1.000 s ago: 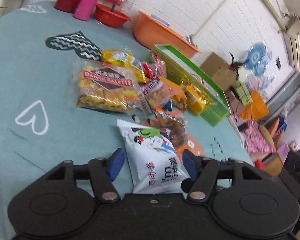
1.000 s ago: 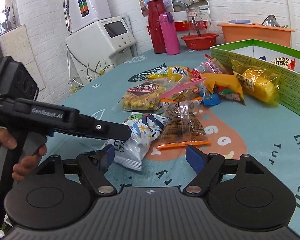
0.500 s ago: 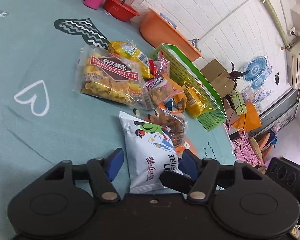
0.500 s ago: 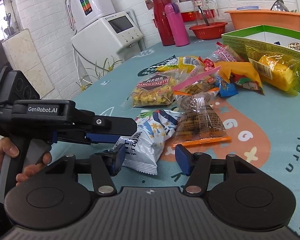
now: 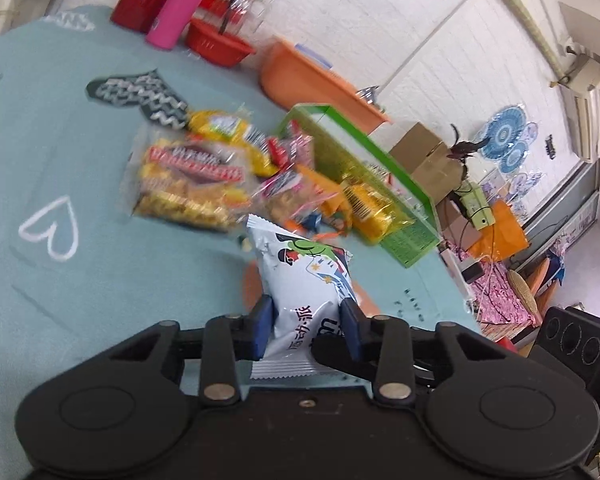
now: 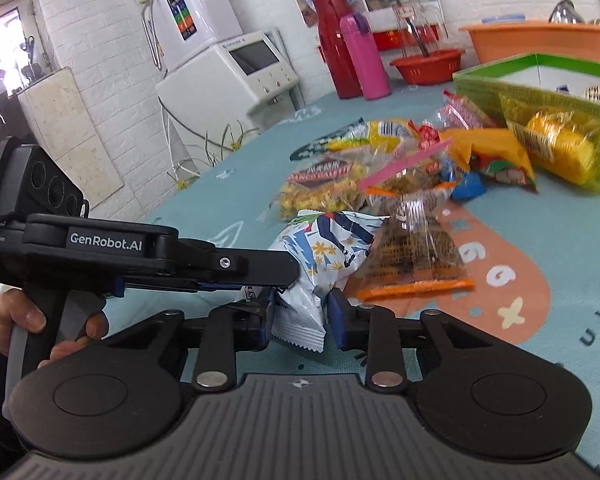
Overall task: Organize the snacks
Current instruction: 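Lift the white-blue chip bag into the green box and open the left gripper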
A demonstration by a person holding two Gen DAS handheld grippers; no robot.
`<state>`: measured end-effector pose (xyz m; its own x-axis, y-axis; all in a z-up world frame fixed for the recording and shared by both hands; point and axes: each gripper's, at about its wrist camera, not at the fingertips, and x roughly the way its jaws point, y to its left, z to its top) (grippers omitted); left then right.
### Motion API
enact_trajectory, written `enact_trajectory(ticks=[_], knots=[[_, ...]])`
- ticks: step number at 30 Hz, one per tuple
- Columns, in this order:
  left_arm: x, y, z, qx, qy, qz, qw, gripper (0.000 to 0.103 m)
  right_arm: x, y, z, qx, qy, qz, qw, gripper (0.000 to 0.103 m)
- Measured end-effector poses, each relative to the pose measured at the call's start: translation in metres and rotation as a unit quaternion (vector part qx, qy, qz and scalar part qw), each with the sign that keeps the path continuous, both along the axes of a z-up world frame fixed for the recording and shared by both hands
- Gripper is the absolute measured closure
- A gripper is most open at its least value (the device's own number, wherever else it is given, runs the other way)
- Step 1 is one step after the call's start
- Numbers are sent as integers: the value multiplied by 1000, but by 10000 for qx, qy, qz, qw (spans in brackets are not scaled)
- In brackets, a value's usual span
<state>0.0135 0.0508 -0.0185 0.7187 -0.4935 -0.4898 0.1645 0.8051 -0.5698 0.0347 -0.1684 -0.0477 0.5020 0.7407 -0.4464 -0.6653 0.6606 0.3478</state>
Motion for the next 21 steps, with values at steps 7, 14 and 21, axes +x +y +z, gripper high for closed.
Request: enact_trajectory(ticks=[7,14,21], knots=[[34,-35,55,218,-806,-435,9956,57,9,-27,45,230,-770,-404,9959,53],[102,-85,77,173,-1122,-903,9894,57,45,-64,71,280,-1231,-1162,9852,53],[175,-132,74,91,-1036,-1324,9857,56,92,-105,70,249,-1278,-1820,9746,53]])
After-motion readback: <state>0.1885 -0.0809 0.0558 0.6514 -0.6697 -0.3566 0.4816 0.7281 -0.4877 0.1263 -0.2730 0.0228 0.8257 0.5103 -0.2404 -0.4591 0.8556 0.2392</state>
